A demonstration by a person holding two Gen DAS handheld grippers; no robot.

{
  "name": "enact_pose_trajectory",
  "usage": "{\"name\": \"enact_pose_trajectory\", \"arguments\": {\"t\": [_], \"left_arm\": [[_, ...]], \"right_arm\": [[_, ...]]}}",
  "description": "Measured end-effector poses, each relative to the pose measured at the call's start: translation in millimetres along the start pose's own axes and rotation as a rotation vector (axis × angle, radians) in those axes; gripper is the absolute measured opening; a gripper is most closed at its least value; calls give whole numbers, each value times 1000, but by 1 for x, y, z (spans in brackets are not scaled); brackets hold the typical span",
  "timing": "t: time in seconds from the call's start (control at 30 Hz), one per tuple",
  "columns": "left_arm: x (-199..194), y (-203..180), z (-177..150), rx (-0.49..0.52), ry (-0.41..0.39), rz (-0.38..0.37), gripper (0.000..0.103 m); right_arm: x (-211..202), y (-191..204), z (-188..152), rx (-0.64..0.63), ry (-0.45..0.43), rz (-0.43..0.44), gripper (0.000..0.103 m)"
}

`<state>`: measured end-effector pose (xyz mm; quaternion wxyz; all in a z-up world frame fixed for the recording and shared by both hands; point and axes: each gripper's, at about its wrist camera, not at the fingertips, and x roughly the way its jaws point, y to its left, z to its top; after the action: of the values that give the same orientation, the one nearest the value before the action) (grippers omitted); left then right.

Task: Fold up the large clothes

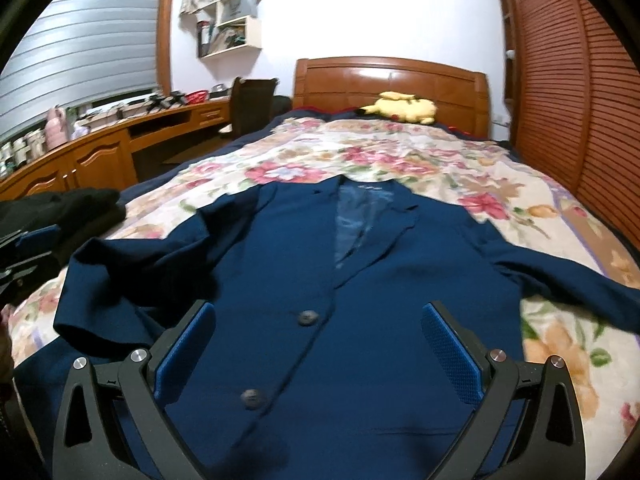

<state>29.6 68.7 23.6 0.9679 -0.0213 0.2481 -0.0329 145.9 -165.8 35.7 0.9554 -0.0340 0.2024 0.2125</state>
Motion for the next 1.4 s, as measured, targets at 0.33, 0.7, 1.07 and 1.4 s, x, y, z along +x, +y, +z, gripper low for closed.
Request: {"name": "enact_pose_trajectory", "arguments": {"t": [0.33, 0.7, 1.07, 1.4], "left_arm": [[-6, 48, -12, -40, 1, 72, 81], [2, 82, -28, -66, 34, 133, 81], [6, 84, -32, -64, 49, 130, 81], [9, 72, -28, -69, 45, 96, 81]], "right_arm": [[15, 37, 3, -78, 27, 138, 95], [33, 65, -4, -196, 101, 236, 92], [58, 67, -17, -298, 249, 285, 76], [44, 59, -10, -292, 234, 350, 4]]}}
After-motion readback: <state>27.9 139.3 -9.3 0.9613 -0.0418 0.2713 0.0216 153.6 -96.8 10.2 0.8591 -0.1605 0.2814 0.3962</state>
